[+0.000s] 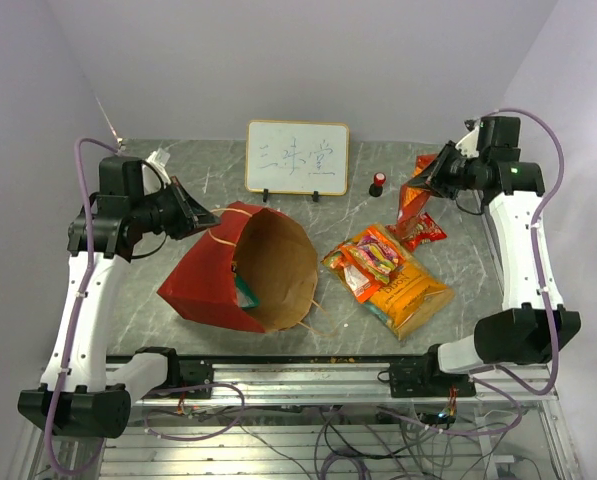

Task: Take the snacks out of the paper bag
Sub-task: Place the snack at the center of the board.

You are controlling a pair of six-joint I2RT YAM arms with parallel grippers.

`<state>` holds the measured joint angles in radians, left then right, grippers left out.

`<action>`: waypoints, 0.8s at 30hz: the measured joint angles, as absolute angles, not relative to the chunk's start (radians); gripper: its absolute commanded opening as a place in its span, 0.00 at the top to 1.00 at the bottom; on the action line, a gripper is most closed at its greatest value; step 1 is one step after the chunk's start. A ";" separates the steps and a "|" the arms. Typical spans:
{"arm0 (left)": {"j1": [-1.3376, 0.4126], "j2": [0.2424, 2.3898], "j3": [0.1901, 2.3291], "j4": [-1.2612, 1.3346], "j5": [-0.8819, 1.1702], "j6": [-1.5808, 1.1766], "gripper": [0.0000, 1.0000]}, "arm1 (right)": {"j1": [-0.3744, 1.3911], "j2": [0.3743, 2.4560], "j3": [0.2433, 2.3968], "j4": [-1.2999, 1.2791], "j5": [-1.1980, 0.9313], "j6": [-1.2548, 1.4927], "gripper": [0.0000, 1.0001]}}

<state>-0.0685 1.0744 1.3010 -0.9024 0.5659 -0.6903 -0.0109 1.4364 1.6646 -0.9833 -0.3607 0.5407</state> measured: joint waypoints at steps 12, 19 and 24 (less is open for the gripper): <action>-0.068 1.093 1.303 -0.914 0.592 -0.683 0.93 | -0.084 1.362 1.449 -0.753 -0.718 0.704 1.00; -0.068 1.096 1.303 -0.914 0.608 -0.683 0.93 | -0.088 1.245 1.157 -0.656 -0.733 0.789 1.00; -0.068 1.096 1.303 -0.918 0.612 -0.677 0.93 | -0.100 1.208 1.062 -0.683 -0.601 0.766 1.00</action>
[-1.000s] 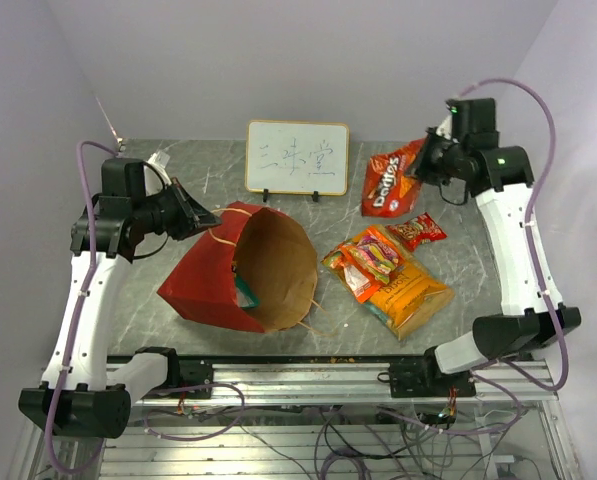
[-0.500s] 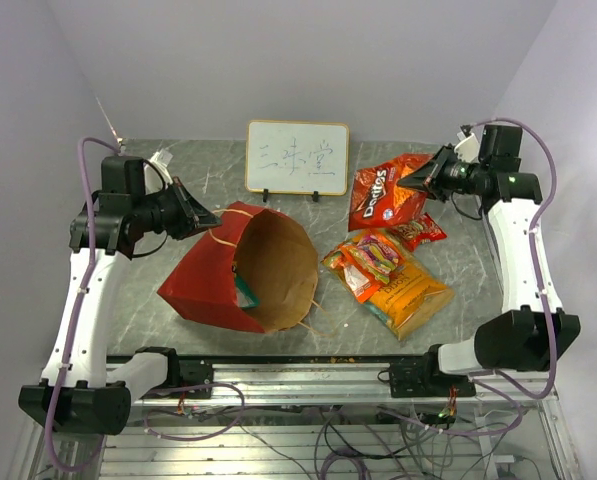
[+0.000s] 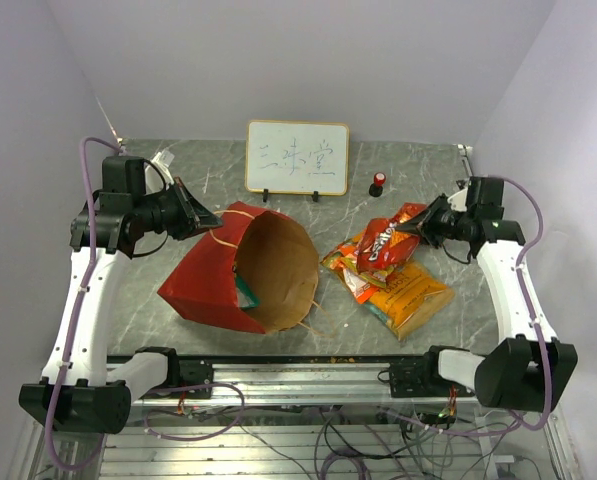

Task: Take the snacks out of the paper bag
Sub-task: Place the snack at the center of the board, then adjust the paper bag at the center of the board.

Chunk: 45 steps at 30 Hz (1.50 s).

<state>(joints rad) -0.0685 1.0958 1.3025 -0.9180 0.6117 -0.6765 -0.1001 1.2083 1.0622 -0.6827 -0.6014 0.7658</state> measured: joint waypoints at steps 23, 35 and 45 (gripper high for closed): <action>-0.068 1.096 1.344 -0.997 0.564 -0.604 0.93 | -0.110 1.047 1.045 -1.017 -0.109 0.568 0.22; -0.068 1.090 1.353 -1.033 0.533 -0.606 0.93 | 0.031 1.112 1.285 -0.968 0.014 0.338 0.19; -0.068 1.122 1.422 -1.053 0.514 -0.610 0.93 | 0.353 1.229 1.091 -0.585 -0.319 0.215 0.17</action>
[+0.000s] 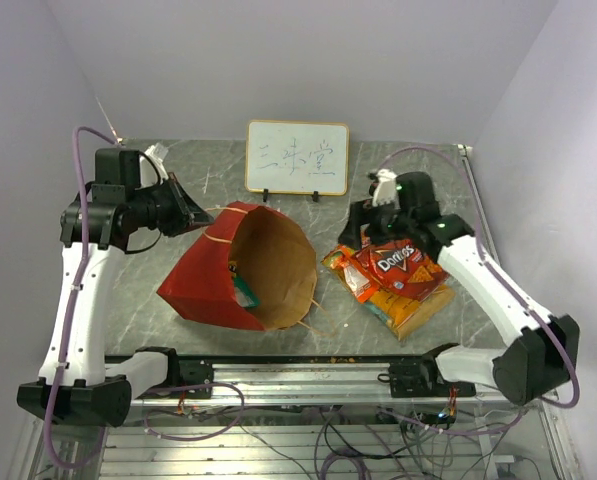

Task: Take the snacks out of the paper bag
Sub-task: Adjust the paper bag at the center of the board.

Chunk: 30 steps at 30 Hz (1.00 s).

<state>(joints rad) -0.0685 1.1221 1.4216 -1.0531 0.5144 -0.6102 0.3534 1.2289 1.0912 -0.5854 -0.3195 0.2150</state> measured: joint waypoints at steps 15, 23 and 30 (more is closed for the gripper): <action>-0.068 1.299 1.712 -1.082 0.399 -0.545 0.93 | 0.619 1.400 0.794 -0.067 -0.553 0.324 0.25; -0.068 1.435 1.857 -0.949 0.400 -0.485 0.93 | 0.717 1.426 0.740 0.080 -0.551 0.451 0.58; -0.068 1.543 1.948 -0.742 0.476 -0.460 0.93 | 0.801 1.467 0.786 0.162 -0.478 0.542 0.62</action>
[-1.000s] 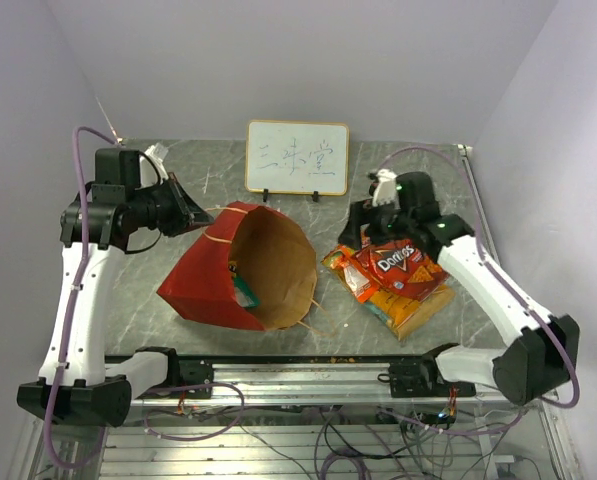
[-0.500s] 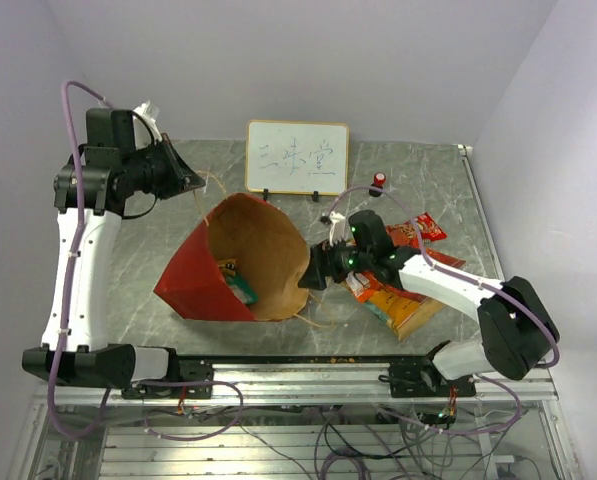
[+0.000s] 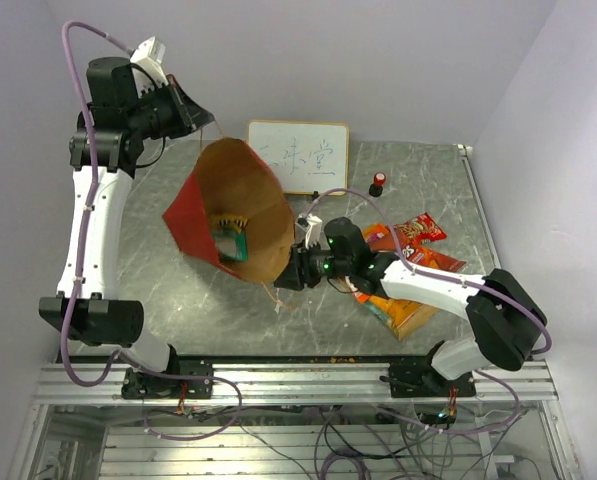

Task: Take the snacks out of the paper bag
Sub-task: Adjust the paper bag at the center of the board.

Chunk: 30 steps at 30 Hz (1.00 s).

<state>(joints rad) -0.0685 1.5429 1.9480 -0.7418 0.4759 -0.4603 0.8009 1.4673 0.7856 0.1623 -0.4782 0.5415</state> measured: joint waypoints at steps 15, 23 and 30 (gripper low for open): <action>-0.069 1.117 1.332 -0.690 0.546 -0.471 0.93 | 0.894 1.480 0.746 0.105 -0.243 0.557 0.44; -0.069 1.032 1.319 -0.708 0.564 -0.499 0.93 | 0.894 1.345 0.724 -0.038 -0.162 0.489 0.40; -0.069 1.048 1.319 -0.708 0.595 -0.534 0.93 | 0.894 1.238 0.808 -0.128 -0.142 0.286 0.37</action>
